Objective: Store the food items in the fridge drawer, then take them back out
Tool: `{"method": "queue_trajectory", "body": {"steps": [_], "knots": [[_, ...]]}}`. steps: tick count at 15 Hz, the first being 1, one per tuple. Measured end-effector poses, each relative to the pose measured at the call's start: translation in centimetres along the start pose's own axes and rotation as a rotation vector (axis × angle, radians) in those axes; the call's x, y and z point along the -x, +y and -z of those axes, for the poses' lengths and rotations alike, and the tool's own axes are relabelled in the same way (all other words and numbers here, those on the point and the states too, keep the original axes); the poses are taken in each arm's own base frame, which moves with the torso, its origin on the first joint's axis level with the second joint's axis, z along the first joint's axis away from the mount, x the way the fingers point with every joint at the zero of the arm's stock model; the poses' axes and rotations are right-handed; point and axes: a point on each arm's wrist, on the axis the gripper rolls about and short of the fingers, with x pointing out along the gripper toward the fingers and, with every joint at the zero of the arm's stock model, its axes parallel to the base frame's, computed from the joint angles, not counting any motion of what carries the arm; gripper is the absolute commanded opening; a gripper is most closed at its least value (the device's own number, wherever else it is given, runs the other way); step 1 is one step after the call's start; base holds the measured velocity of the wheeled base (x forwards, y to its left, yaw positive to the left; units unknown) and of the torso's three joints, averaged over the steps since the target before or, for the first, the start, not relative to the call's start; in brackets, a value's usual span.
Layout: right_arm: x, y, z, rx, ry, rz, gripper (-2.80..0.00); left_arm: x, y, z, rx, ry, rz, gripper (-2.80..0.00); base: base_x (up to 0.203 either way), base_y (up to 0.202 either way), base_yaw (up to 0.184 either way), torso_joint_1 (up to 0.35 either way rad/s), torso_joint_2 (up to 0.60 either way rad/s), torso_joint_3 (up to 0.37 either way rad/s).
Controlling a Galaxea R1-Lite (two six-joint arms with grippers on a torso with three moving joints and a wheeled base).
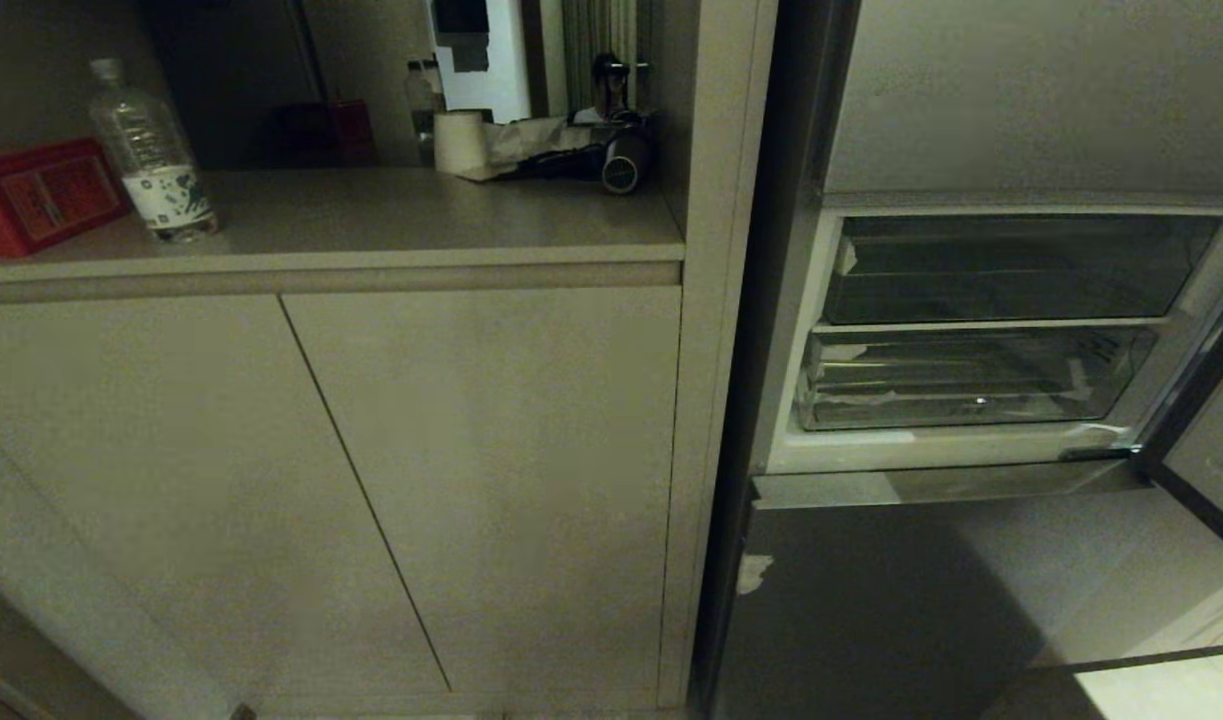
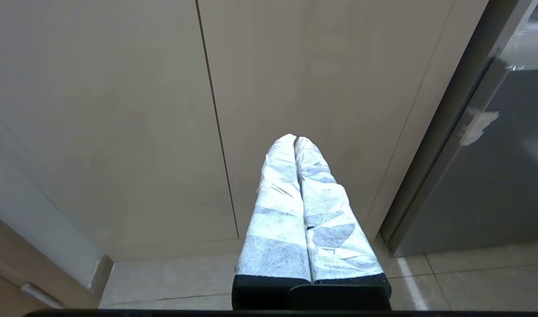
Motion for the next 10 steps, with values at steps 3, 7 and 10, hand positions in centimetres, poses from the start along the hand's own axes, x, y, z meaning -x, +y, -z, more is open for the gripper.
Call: {"method": "queue_trajectory", "body": {"steps": [3,7,10], "knots": [[0.0,0.0,-0.01,0.003,0.0,0.001,-2.8,0.0,0.0,0.0,0.0,0.0,0.0,-2.8,0.0,0.0,0.0,-0.126,0.31,0.178],[0.0,0.01,0.0,0.015,0.0,-0.003,-2.8,0.0,0.0,0.0,0.0,0.0,0.0,-2.8,0.0,0.0,0.0,-0.018,0.05,0.027],[-0.02,0.02,0.08,0.032,0.01,-0.008,-2.8,0.0,0.0,0.0,0.0,0.0,0.0,-2.8,0.0,0.0,0.0,0.0,0.0,0.0]]}}
